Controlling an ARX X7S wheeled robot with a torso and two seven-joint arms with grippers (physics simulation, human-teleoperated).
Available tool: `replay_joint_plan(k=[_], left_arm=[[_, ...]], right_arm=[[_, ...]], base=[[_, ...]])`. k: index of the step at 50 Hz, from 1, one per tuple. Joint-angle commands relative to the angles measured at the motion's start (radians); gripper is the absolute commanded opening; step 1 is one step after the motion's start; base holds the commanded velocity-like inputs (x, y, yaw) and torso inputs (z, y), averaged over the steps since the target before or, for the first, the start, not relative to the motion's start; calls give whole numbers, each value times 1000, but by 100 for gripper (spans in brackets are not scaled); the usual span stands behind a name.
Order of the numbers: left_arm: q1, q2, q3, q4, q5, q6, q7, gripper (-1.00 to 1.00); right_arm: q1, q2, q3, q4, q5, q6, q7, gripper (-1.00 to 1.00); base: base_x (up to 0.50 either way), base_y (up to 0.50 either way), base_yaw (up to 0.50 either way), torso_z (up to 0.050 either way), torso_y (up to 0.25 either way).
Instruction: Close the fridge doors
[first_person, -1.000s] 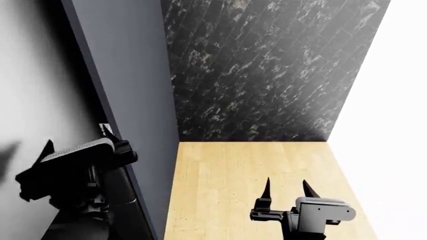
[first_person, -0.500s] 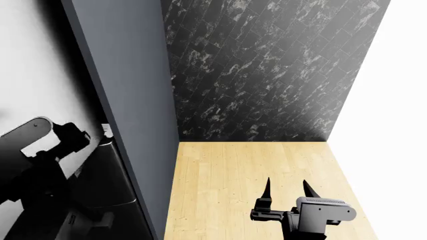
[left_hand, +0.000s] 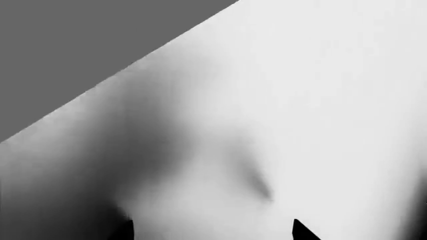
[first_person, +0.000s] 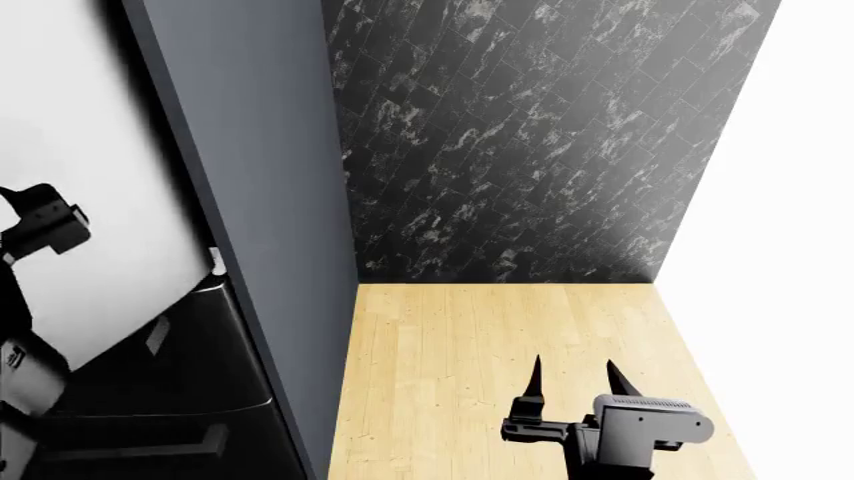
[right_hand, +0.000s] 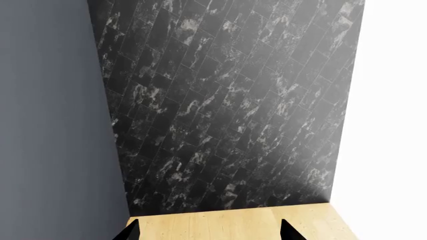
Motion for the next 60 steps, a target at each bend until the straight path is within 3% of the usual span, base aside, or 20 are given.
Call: replay_joint_plan(k=[1,8,12,16,24,36,42,53,60], left_arm=[[-273,-174,67,-74,-66,-252,47,100],[-538,-225,234,-267,-55,-322,125,100],[-670,-206,391,-424,-21,-307,204,100],[-725,-174,470,-552,15,-261,243,100],[-761,-129,490,-708,44,-174,268,100],[-679,-133,414,-659,9,-160,241,100],[-540,-131,359,-515,-14,-109,206,100],[93,-13,217,-23,-22,304,152,100],[444,6,314,201,137,491,122,100]], right_arm=[[0,3,-3,1,1,-3,4,100],[-1,4,-5,-2,4,-6,5,100],[-2,6,-6,-3,5,-7,5,100],[-2,7,-6,-4,7,-9,4,100],[-2,8,-7,-3,11,-10,4,100],[-2,11,-10,-3,11,-11,10,100],[-3,13,-10,-4,16,-12,10,100],[-4,15,-13,-7,17,-10,16,100],[-2,16,-16,-6,15,-9,18,100]], base=[[0,0,0,0,10],[0,0,0,0,0],[0,0,0,0,0],[0,0,0,0,0],[0,0,0,0,0],[0,0,0,0,0],[0,0,0,0,0],[0,0,0,0,0],[0,0,0,0,0]])
